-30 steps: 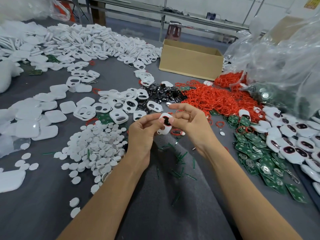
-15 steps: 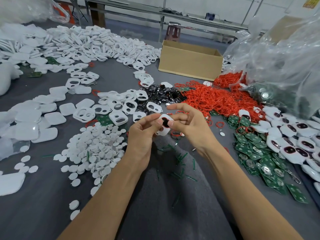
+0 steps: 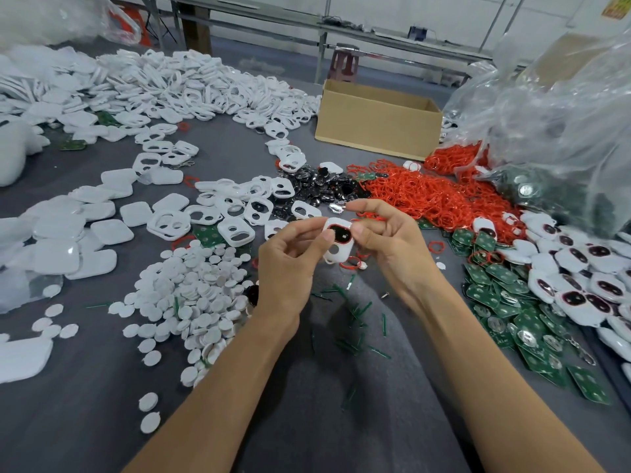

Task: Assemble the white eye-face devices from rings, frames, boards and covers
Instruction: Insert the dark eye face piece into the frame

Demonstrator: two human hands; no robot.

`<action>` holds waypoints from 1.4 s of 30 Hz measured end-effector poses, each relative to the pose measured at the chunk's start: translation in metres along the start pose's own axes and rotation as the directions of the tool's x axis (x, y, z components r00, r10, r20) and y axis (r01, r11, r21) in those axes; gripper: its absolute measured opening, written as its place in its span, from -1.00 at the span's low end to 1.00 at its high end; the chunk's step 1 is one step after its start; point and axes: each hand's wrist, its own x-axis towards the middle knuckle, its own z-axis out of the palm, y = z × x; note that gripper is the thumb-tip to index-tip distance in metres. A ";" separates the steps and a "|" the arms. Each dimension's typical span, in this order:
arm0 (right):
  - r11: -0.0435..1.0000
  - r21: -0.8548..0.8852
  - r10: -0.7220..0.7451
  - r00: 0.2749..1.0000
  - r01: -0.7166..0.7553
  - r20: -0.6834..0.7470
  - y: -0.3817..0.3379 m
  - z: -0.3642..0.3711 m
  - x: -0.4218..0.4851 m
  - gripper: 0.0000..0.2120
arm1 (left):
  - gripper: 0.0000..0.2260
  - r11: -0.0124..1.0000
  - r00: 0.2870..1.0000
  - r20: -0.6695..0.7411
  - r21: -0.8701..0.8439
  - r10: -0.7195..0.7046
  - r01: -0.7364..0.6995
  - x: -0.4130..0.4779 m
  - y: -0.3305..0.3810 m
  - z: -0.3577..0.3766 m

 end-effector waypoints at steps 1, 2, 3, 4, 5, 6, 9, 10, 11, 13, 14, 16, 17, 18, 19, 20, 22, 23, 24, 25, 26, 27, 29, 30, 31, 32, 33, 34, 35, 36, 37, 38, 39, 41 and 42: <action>0.998 -0.058 -0.023 1.000 0.023 -0.004 -0.001 0.000 0.000 -0.77 | -0.85 0.998 1.000 -0.027 0.056 0.011 -0.010 0.000 -0.001 0.000; 0.990 -0.134 -0.053 0.999 0.051 -0.008 -0.003 0.000 -0.001 -0.77 | -0.86 0.994 0.998 -0.054 0.104 0.019 -0.013 0.001 -0.002 -0.001; 0.973 -0.213 -0.089 0.996 0.085 -0.009 -0.003 0.002 -0.001 -0.78 | -0.88 0.993 0.997 -0.071 0.117 0.012 -0.004 0.000 -0.002 -0.001; 0.952 -0.284 -0.125 0.992 0.118 -0.008 -0.004 0.004 -0.001 -0.77 | -0.88 0.995 0.997 -0.075 0.094 -0.010 0.017 -0.001 -0.002 -0.001; 0.927 -0.344 -0.161 0.987 0.151 -0.003 -0.004 0.007 -0.001 -0.76 | -0.89 0.998 0.997 -0.068 0.051 -0.039 0.043 -0.002 -0.001 0.000; 0.898 -0.400 -0.198 0.980 0.183 0.004 -0.005 0.010 -0.002 -0.75 | -0.89 0.998 0.996 -0.056 0.000 -0.070 0.070 -0.002 -0.001 0.001; 0.782 -0.562 -0.303 0.952 0.270 0.035 -0.007 0.015 -0.004 -0.74 | -0.82 0.971 0.985 0.017 -0.164 -0.173 0.174 -0.002 0.003 0.004; 0.747 -0.599 -0.330 0.943 0.288 0.043 -0.008 0.015 -0.004 -0.75 | -0.79 0.955 0.979 0.056 -0.212 -0.198 0.206 -0.002 0.004 0.005; 0.725 -0.620 -0.346 0.937 0.300 0.049 -0.009 0.015 -0.005 -0.77 | -0.78 0.944 0.974 0.095 -0.244 -0.206 0.223 -0.002 0.005 0.004; 0.690 -0.650 -0.359 0.930 0.319 0.075 -0.010 0.013 -0.006 -0.86 | -0.83 0.934 0.968 0.151 -0.270 -0.199 0.234 -0.003 0.007 0.003; 0.667 -0.669 -0.362 0.928 0.328 0.093 -0.011 0.012 -0.007 -0.90 | -0.87 0.934 0.967 0.161 -0.270 -0.198 0.236 -0.003 0.007 0.002; 0.654 -0.684 -0.344 0.932 0.323 0.111 -0.013 0.009 -0.007 -0.84 | -0.80 0.933 0.965 0.157 -0.262 -0.212 0.248 -0.001 0.008 0.001; 0.662 -0.680 -0.323 0.938 0.316 0.122 -0.014 0.008 -0.007 -0.80 | -0.75 0.932 0.962 0.144 -0.251 -0.231 0.261 -0.001 0.008 0.000; 0.669 -0.677 -0.296 0.945 0.308 0.137 -0.014 0.007 -0.006 -0.79 | -0.74 0.935 0.961 0.123 -0.230 -0.249 0.271 0.000 0.007 0.000; 0.681 -0.670 -0.262 0.953 0.296 0.153 -0.015 0.007 -0.006 -0.78 | -0.77 0.940 0.960 0.099 -0.200 -0.262 0.277 0.000 0.006 0.000; 0.712 -0.646 -0.224 0.961 0.276 0.163 -0.015 0.006 -0.006 -0.78 | -0.82 0.947 0.960 0.073 -0.162 -0.271 0.279 0.000 0.005 0.000; 0.798 -0.563 -0.177 0.977 0.215 0.121 -0.015 0.006 -0.005 -0.80 | -0.83 0.960 0.963 0.014 -0.079 -0.270 0.270 0.000 0.002 0.001; 0.812 -0.552 -0.184 0.981 0.190 0.067 -0.015 0.004 -0.005 -0.81 | -0.82 0.964 0.964 -0.017 -0.038 -0.265 0.265 0.000 0.000 0.001; 0.783 -0.598 -0.208 0.978 0.172 0.009 -0.016 -0.001 -0.003 -0.83 | -0.81 0.965 0.964 -0.044 -0.005 -0.263 0.263 0.001 -0.002 0.001; 0.700 -0.698 -0.227 0.974 0.150 -0.018 -0.016 -0.007 -0.001 -0.86 | -0.80 0.964 0.962 -0.064 0.015 -0.265 0.266 0.002 -0.004 0.002; 0.582 -0.806 -0.205 0.979 0.109 -0.016 -0.016 -0.014 0.002 -0.88 | -0.80 0.962 0.959 -0.080 0.022 -0.271 0.273 0.002 -0.004 0.002; 0.462 -0.885 -0.140 0.990 0.056 -0.010 -0.015 -0.019 0.003 -0.88 | -0.80 0.959 0.956 -0.093 0.021 -0.279 0.282 0.002 -0.005 0.002; 0.330 -0.944 0.031 0.999 -0.026 -0.016 -0.011 -0.024 0.003 -0.87 | -0.81 0.955 0.950 -0.105 0.010 -0.294 0.297 0.003 -0.005 0.002; 0.313 -0.949 0.086 0.996 -0.043 -0.017 -0.007 -0.025 0.003 -0.88 | -0.82 0.954 0.948 -0.103 0.000 -0.300 0.301 0.003 -0.005 0.002; 0.310 -0.949 0.113 0.994 -0.049 -0.014 -0.003 -0.024 0.002 -0.88 | -0.82 0.953 0.948 -0.100 -0.011 -0.303 0.304 0.003 -0.004 0.002; 0.317 -0.947 0.117 0.993 -0.049 -0.012 0.000 -0.023 0.002 -0.87 | -0.82 0.953 0.948 -0.098 -0.019 -0.304 0.304 0.004 -0.004 0.002; 0.327 -0.944 0.108 0.994 -0.048 -0.013 0.002 -0.022 0.003 -0.87 | -0.82 0.952 0.947 -0.098 -0.024 -0.305 0.304 0.004 -0.004 0.002; 0.334 -0.941 0.091 0.996 -0.046 -0.016 0.004 -0.022 0.004 -0.88 | -0.82 0.952 0.947 -0.097 -0.027 -0.305 0.304 0.004 -0.003 0.002; 0.336 -0.941 0.075 0.997 -0.040 -0.016 0.004 -0.021 0.004 -0.89 | -0.82 0.952 0.948 -0.096 -0.027 -0.305 0.304 0.004 -0.003 0.002; 0.331 -0.943 0.065 0.998 -0.032 -0.011 0.005 -0.021 0.004 -0.90 | -0.82 0.952 0.948 -0.094 -0.028 -0.305 0.303 0.004 -0.003 0.001; 0.325 -0.945 0.060 0.998 -0.024 -0.004 0.005 -0.022 0.004 -0.90 | -0.82 0.952 0.948 -0.092 -0.030 -0.306 0.304 0.004 -0.002 0.002; 0.319 -0.947 0.058 0.998 -0.020 -0.002 0.005 -0.023 0.004 -0.88 | -0.82 0.951 0.947 -0.091 -0.035 -0.309 0.307 0.003 -0.002 0.001; 0.319 -0.947 0.053 0.999 -0.027 -0.010 0.004 -0.024 0.003 -0.84 | -0.83 0.950 0.945 -0.088 -0.039 -0.314 0.311 0.004 -0.002 0.001; 0.357 -0.932 0.028 0.998 -0.056 -0.049 0.001 -0.026 0.004 -0.80 | -0.84 0.946 0.943 -0.084 -0.046 -0.323 0.320 0.004 -0.001 0.001; 0.397 -0.916 0.006 0.998 -0.058 -0.061 0.000 -0.027 0.004 -0.80 | -0.84 0.945 0.942 -0.082 -0.046 -0.326 0.323 0.004 -0.001 0.000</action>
